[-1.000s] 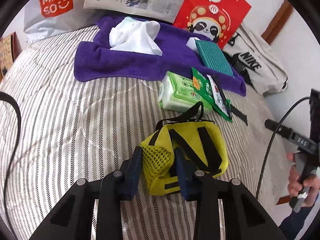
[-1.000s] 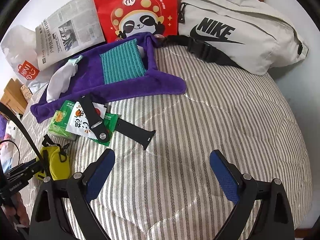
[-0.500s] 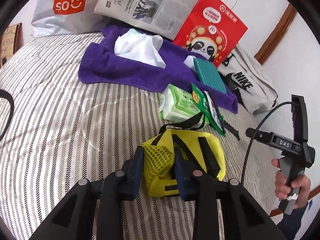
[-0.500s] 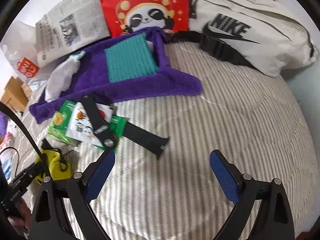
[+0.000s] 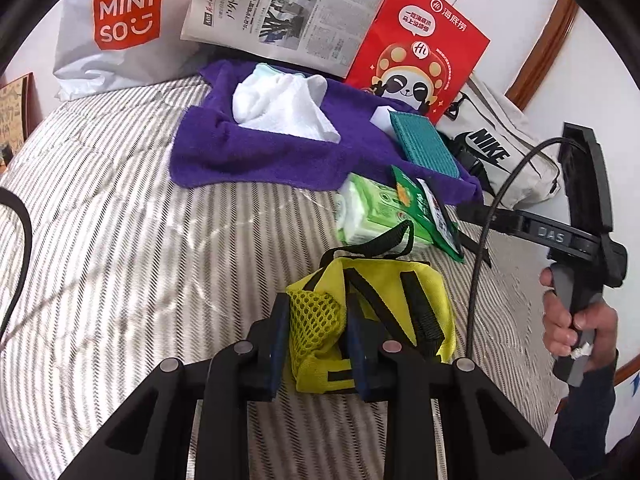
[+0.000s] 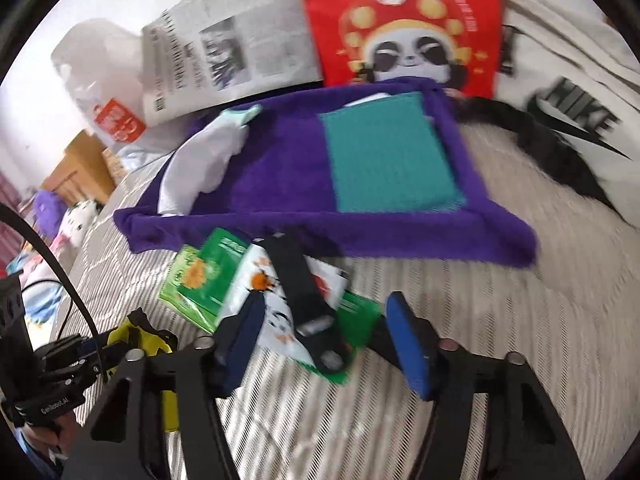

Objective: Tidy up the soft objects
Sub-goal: 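Grasp the black watch-strap piece with the right gripper while the left holds the yellow bag, then carry the yellow bag and black strap over the purple towel with both grippers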

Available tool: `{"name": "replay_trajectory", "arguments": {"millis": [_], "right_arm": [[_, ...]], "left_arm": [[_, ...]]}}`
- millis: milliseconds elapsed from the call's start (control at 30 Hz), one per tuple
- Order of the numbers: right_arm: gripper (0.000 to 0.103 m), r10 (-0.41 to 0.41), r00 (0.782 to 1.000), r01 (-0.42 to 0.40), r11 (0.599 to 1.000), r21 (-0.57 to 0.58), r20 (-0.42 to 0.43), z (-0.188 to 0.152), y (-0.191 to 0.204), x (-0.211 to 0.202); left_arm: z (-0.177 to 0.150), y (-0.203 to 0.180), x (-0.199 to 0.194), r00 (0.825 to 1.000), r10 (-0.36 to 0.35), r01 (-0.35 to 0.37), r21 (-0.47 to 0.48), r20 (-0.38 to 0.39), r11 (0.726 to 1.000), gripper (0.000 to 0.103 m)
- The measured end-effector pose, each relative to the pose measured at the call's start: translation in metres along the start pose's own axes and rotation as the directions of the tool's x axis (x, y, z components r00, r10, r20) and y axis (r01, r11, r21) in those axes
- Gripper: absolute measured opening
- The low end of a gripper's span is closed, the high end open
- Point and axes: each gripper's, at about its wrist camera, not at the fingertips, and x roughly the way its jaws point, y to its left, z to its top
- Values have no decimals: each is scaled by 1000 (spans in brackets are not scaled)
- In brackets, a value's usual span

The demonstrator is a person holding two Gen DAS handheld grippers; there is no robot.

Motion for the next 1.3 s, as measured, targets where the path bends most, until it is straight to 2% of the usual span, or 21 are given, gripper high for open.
{"name": "replay_trajectory", "arguments": {"millis": [167, 233, 300, 433, 567, 800, 1300], "right_arm": [[44, 3, 1000, -5, 998, -56, -25, 5, 10, 26], [24, 39, 999, -40, 998, -47, -22, 6, 9, 30], [20, 51, 998, -52, 997, -57, -21, 6, 12, 27], [20, -8, 999, 3, 992, -126, -40, 0, 20, 20], [20, -20, 997, 12, 993, -118, -68, -8, 14, 11], [21, -20, 996, 11, 994, -107, -83, -11, 12, 20], [20, -23, 999, 20, 998, -67, -47, 2, 2, -25]], "left_arm": [[4, 7, -1, 1000, 5, -5, -2, -11, 1000, 26], [4, 9, 1, 1000, 7, -7, -5, -18, 1000, 26], [4, 9, 3, 1000, 7, -7, 1, -29, 1000, 26], [4, 7, 3, 999, 4, -3, 10, -34, 1000, 26], [6, 4, 4, 999, 3, -2, 26, -33, 1000, 26], [7, 1, 10, 999, 5, -4, 25, -41, 1000, 26], [23, -7, -33, 999, 18, -21, 71, 36, 997, 25]]}}
